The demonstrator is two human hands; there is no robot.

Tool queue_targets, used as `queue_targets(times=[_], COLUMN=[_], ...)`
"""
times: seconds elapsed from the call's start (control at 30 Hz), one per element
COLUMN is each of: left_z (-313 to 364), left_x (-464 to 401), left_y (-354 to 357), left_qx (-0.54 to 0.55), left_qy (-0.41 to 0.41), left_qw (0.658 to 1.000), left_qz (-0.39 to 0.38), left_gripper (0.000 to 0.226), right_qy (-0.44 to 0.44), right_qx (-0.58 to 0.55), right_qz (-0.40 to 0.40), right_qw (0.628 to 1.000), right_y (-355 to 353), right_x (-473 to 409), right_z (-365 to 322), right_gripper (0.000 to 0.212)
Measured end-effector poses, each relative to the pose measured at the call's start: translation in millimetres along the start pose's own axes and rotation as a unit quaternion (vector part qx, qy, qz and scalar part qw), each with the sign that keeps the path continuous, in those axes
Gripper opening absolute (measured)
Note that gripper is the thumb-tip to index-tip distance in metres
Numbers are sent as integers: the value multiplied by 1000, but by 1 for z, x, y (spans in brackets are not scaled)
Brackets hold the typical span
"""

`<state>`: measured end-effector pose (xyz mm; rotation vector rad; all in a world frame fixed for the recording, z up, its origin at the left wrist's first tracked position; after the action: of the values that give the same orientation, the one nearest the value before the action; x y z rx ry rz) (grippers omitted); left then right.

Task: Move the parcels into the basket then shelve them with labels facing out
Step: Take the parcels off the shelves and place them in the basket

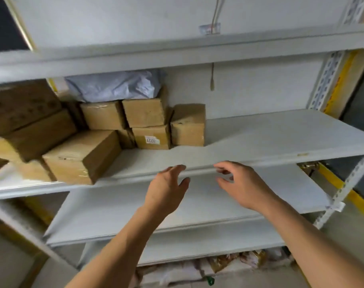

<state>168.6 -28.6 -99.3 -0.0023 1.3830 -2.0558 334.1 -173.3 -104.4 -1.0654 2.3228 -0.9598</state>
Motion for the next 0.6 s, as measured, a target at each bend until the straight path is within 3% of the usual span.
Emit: queue_targets(times=[0.3, 0.5, 0.6], left_z=[-84, -133, -167], left_x=[24, 50, 61], left_y=[-95, -156, -181], left_qx=[-63, -116, -130], left_qy=[-85, -171, -235], left_qw=[988, 955, 929], left_qz=[113, 214, 254], left_gripper=[47, 41, 51], right_qy=[-113, -158, -163], right_qx=[8, -15, -40], right_qz=[-95, -173, -205], right_qw=[989, 972, 964], right_y=[77, 141, 175], right_x=[-70, -104, -116], right_z=[-125, -191, -223], right_gripper=[47, 50, 56])
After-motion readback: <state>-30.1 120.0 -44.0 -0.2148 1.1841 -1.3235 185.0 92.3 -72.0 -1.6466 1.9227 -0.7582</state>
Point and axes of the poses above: each hand's wrist, its own x-axis away from the middle knuckle, its own y-axis out of the palm, z = x × y, the point moved 7 cm from there along -x, towards the middle knuckle, and after that the axes turned 9 degrees about y, right-handed, at the moved point
